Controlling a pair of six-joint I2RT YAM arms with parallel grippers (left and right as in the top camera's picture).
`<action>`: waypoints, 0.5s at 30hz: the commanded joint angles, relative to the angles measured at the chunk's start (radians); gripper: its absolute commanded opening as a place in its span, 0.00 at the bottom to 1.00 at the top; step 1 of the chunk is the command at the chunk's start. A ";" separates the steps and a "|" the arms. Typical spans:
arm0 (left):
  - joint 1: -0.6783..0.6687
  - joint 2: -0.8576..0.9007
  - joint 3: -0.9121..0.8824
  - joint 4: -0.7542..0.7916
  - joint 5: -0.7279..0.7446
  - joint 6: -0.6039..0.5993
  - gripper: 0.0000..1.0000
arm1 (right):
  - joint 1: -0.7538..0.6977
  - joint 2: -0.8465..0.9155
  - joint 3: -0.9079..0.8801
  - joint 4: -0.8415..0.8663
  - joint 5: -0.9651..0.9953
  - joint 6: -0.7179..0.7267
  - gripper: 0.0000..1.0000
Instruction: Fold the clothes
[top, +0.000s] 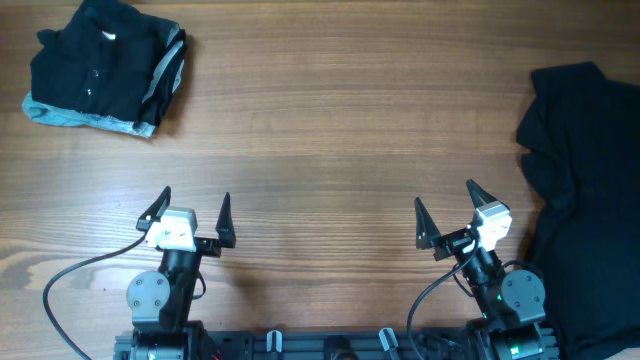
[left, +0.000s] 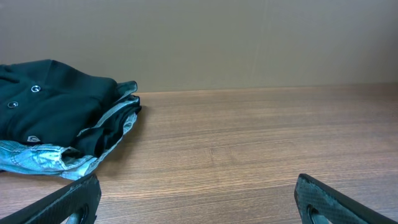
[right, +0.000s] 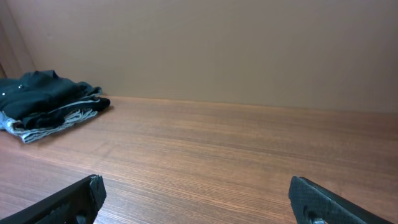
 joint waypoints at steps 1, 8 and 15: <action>0.003 -0.006 -0.004 -0.005 0.005 -0.010 1.00 | -0.004 0.005 -0.001 0.002 -0.005 0.005 1.00; 0.003 -0.006 -0.005 -0.005 0.005 -0.010 1.00 | -0.004 0.005 -0.001 0.003 -0.005 0.005 1.00; 0.003 -0.006 -0.004 0.002 0.006 -0.010 1.00 | -0.004 0.005 -0.001 0.003 0.006 0.005 1.00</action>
